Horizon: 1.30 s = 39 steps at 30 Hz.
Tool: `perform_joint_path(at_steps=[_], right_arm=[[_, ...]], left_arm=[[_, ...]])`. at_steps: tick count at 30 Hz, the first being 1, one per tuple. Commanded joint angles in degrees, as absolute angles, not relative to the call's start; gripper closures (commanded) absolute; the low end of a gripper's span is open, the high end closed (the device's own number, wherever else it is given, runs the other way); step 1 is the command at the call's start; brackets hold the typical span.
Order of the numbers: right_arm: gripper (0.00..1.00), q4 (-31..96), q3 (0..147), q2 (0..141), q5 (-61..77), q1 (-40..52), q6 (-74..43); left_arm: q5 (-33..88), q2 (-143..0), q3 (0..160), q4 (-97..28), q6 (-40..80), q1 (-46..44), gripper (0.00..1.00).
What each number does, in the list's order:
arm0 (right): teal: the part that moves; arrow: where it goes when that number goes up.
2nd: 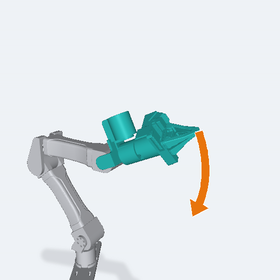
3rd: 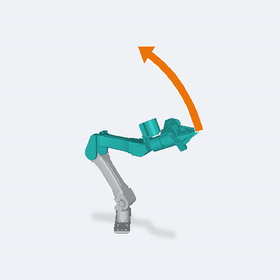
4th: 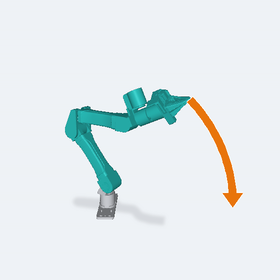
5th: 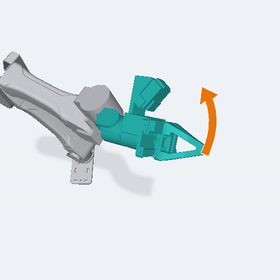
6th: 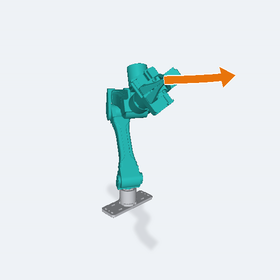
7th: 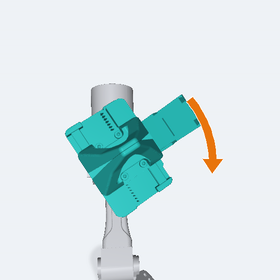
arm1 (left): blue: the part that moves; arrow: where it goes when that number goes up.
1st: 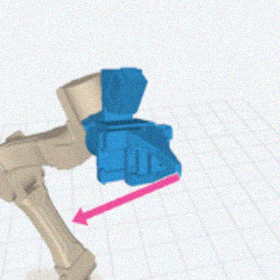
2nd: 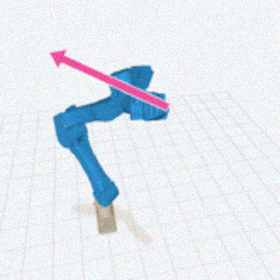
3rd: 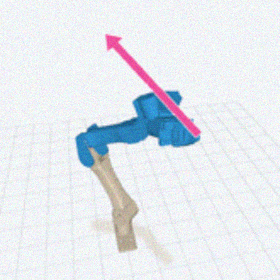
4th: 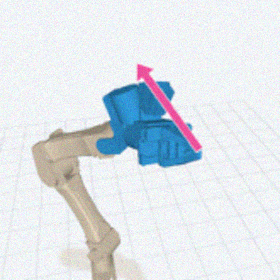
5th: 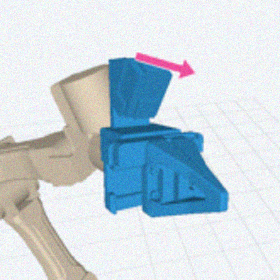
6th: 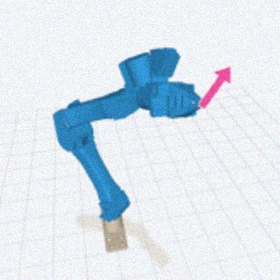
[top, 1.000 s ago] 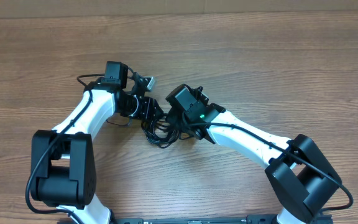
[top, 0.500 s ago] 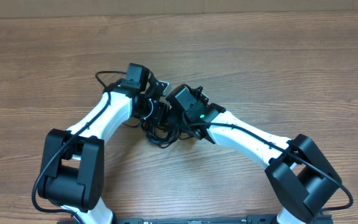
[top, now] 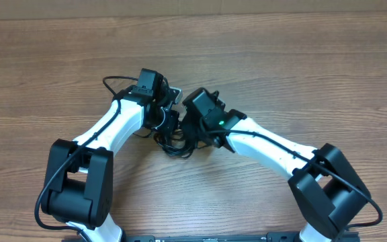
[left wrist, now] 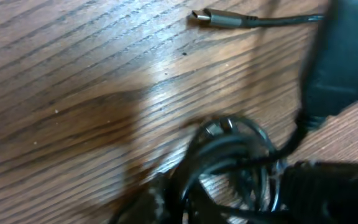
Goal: Untangle cables
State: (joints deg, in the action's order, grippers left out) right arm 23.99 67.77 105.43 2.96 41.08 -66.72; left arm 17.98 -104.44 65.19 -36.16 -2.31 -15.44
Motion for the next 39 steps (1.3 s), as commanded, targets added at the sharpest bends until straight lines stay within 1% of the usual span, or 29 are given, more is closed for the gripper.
perform_joint_path(at_steps=[1,6,9,14,21,29,35,39], right_arm=[[0.96,22.3,67.6,105.7,9.0,39.0,-60.8],[0.96,21.6,67.6,105.7,13.1,37.1,-58.1],[0.96,21.7,67.6,105.7,13.4,36.4,-58.0],[0.96,21.5,67.6,105.7,13.0,36.2,-58.0],[0.96,21.3,67.6,105.7,13.0,36.4,-58.0],[0.96,17.1,67.6,105.7,12.9,37.8,-58.0],[0.96,16.5,67.5,105.8,7.8,39.3,-58.5],[0.96,15.9,67.5,106.8,6.9,39.8,-58.5]], left_arm=[[17.8,-103.8,64.9,-36.1,-0.3,-15.5,0.96],[17.8,-103.8,64.9,-35.7,12.8,-14.3,0.96],[20.7,-103.8,64.9,-35.6,16.4,-12.7,0.96],[30.0,-103.8,64.9,-34.2,17.9,-8.8,0.96],[39.7,-103.8,64.9,-32.0,22.1,-5.0,0.96],[41.3,-103.8,64.9,-31.8,22.3,-4.9,0.96],[42.2,-103.8,64.9,-31.2,22.3,-4.8,0.95],[43.9,-103.8,64.9,-31.2,22.5,-4.8,0.96]])
